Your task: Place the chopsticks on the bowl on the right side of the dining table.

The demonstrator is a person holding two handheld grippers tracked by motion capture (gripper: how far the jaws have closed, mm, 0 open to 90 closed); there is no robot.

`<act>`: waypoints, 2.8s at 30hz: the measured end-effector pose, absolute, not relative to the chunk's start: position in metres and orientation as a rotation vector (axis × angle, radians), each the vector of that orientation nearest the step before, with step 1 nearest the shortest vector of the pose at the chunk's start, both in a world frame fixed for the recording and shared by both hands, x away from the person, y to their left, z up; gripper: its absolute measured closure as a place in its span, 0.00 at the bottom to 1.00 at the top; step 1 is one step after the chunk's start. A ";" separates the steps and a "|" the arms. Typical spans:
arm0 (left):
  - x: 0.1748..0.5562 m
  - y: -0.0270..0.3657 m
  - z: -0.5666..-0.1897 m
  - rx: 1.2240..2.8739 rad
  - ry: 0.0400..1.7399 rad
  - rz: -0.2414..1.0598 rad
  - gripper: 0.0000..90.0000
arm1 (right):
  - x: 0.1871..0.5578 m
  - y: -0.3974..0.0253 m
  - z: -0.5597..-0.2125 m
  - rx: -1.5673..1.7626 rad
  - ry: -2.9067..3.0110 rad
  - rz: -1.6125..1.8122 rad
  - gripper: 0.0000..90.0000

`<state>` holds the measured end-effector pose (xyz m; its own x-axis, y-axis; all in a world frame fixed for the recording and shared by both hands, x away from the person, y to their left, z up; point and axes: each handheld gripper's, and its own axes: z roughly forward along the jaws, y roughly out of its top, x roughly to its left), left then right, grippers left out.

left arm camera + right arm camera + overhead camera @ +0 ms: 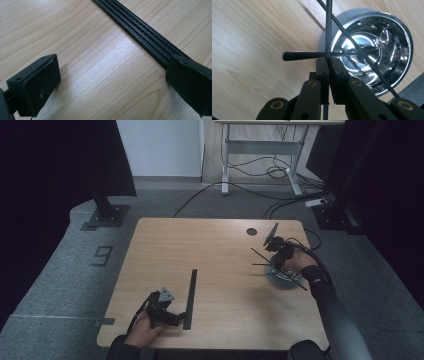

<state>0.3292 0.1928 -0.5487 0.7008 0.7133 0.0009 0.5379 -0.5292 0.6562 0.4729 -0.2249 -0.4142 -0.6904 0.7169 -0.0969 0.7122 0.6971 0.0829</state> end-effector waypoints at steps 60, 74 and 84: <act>0.329 0.193 -0.549 2.268 0.952 0.356 0.00 | 0.444 -0.305 -0.446 1.370 2.311 0.495 0.15; 0.329 0.193 -0.549 2.265 0.952 0.357 0.00 | 0.413 -0.330 -0.467 1.499 2.023 0.728 0.00; 0.329 0.193 -0.549 2.266 0.952 0.357 0.00 | 0.405 -0.332 -0.481 1.465 1.954 0.759 0.00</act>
